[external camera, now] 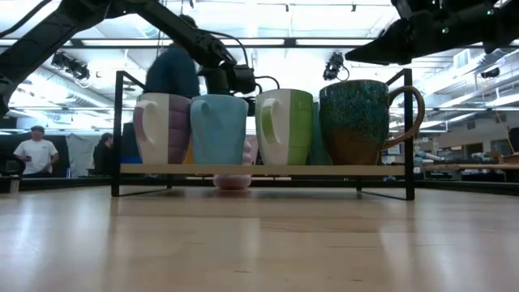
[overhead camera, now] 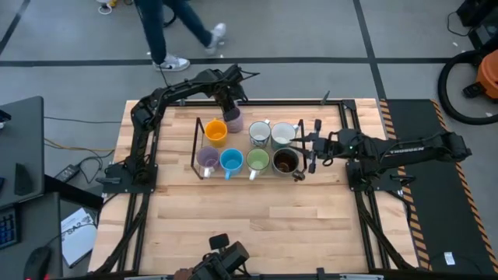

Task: Place coffee mugs
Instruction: Put the light violet mug on the shelf

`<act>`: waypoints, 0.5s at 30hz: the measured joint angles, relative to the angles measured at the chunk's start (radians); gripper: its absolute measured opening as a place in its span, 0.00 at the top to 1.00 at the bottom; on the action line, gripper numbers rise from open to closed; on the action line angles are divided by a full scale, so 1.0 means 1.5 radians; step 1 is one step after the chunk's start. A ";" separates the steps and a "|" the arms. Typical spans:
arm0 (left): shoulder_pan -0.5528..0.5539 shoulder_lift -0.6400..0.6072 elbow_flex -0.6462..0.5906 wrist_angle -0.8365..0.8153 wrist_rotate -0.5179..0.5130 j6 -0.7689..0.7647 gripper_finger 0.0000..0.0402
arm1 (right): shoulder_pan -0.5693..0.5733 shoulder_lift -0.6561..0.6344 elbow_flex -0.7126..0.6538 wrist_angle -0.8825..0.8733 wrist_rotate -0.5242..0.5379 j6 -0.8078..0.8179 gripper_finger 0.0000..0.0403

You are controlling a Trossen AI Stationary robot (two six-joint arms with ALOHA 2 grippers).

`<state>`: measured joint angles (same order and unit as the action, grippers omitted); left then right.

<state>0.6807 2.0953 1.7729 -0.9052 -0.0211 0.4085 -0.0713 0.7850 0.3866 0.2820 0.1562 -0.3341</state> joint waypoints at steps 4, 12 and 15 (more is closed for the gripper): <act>0.001 0.000 0.000 0.000 0.001 0.001 0.93 | -0.002 0.004 0.000 -0.001 0.000 -0.001 0.75; -0.005 0.000 0.000 0.002 -0.001 0.003 0.93 | -0.002 0.004 0.000 0.000 0.000 0.000 0.75; -0.011 0.000 0.009 -0.003 -0.015 0.007 0.93 | -0.002 0.004 0.000 0.000 -0.001 0.001 0.75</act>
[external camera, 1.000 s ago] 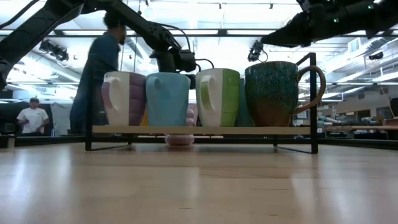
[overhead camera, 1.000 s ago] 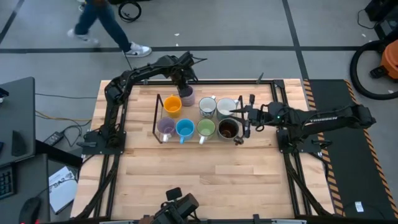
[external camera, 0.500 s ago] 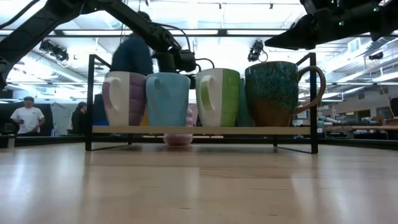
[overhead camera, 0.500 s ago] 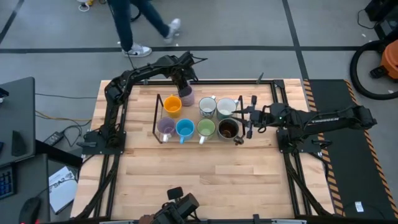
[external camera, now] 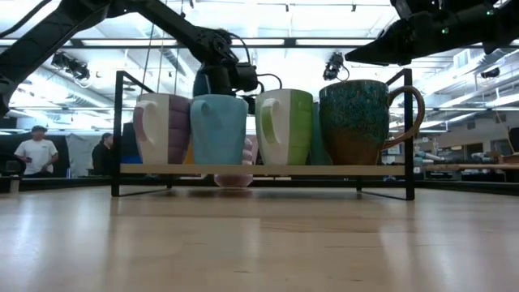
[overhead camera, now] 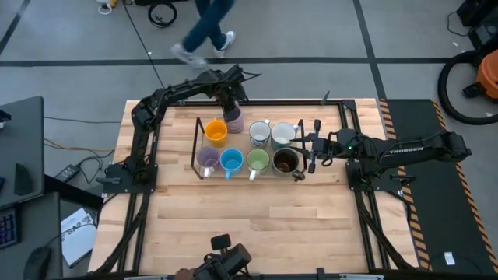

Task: Place coffee mugs
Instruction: Put the light violet mug on the shelf

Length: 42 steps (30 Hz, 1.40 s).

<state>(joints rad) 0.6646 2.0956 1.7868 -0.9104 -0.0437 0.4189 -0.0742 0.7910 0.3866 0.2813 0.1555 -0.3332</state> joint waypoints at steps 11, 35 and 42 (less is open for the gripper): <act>-0.007 0.000 0.113 -0.071 -0.001 0.007 0.93 | 0.000 0.000 0.000 -0.004 -0.001 0.013 0.74; -0.067 0.000 0.210 -0.211 -0.021 -0.008 0.93 | 0.000 0.001 0.000 -0.009 -0.012 0.018 0.74; -0.070 0.000 0.210 -0.224 -0.023 -0.012 0.93 | 0.002 0.001 0.000 -0.010 -0.013 0.024 0.75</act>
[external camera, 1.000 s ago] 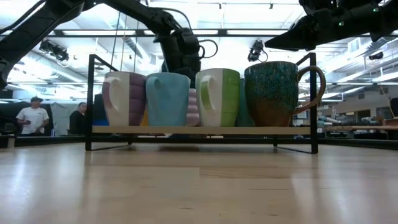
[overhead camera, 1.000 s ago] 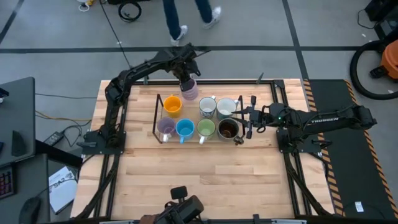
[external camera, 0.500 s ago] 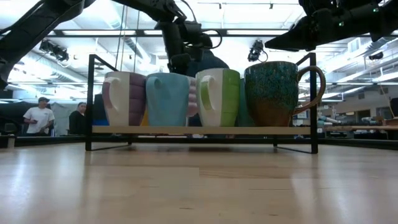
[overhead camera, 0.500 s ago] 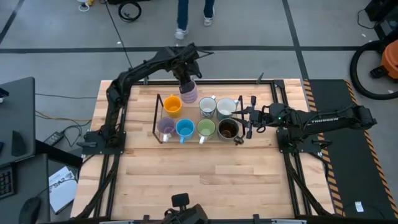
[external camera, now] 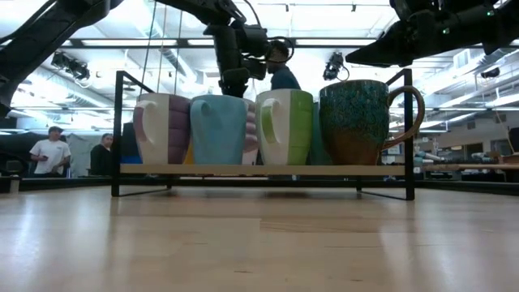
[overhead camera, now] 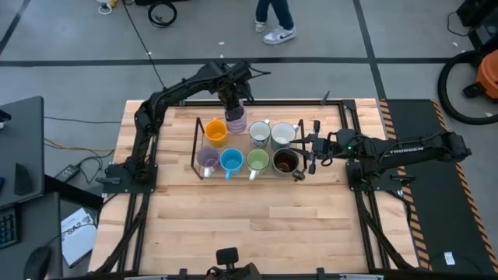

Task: Place coffee mugs
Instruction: Put the light violet mug on the shelf

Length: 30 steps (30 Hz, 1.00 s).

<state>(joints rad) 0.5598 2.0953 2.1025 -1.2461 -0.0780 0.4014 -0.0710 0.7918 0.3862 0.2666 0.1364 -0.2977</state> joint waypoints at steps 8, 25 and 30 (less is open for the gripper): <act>-0.016 0.000 0.000 0.008 0.002 -0.016 0.93 | 0.015 0.000 0.000 -0.001 0.000 0.000 0.75; -0.051 0.000 -0.001 -0.015 0.002 -0.066 0.93 | 0.017 0.000 0.000 -0.009 0.000 0.012 0.75; -0.058 0.000 -0.001 -0.022 0.001 -0.071 0.93 | 0.017 0.000 0.000 -0.009 0.000 0.012 0.75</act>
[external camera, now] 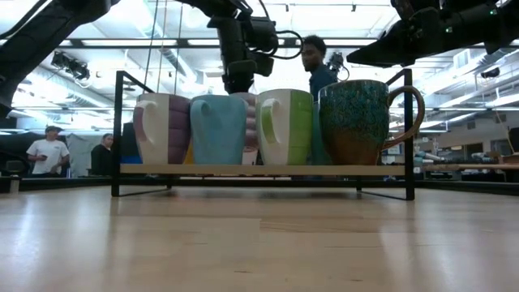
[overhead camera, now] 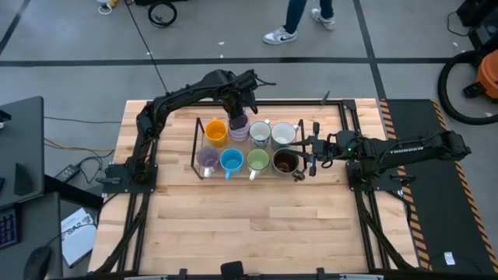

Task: Place coffee mugs
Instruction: Put the light violet mug on the shelf

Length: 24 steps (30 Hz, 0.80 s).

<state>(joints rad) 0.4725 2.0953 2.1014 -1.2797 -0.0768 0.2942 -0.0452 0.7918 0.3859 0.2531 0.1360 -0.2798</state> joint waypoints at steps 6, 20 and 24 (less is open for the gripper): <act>-0.011 0.000 0.000 0.001 0.000 -0.015 0.93 | 0.000 0.000 0.000 -0.001 0.000 0.000 0.75; -0.026 -0.001 -0.030 0.004 0.001 -0.047 0.93 | 0.000 0.000 0.000 -0.005 -0.004 0.000 0.75; -0.031 0.000 -0.058 0.022 -0.004 -0.037 0.92 | 0.000 0.000 0.000 -0.005 -0.004 0.000 0.75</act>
<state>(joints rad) 0.4260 2.0948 2.0149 -1.2470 -0.0825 0.2385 -0.0452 0.7918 0.3859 0.2451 0.1295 -0.2794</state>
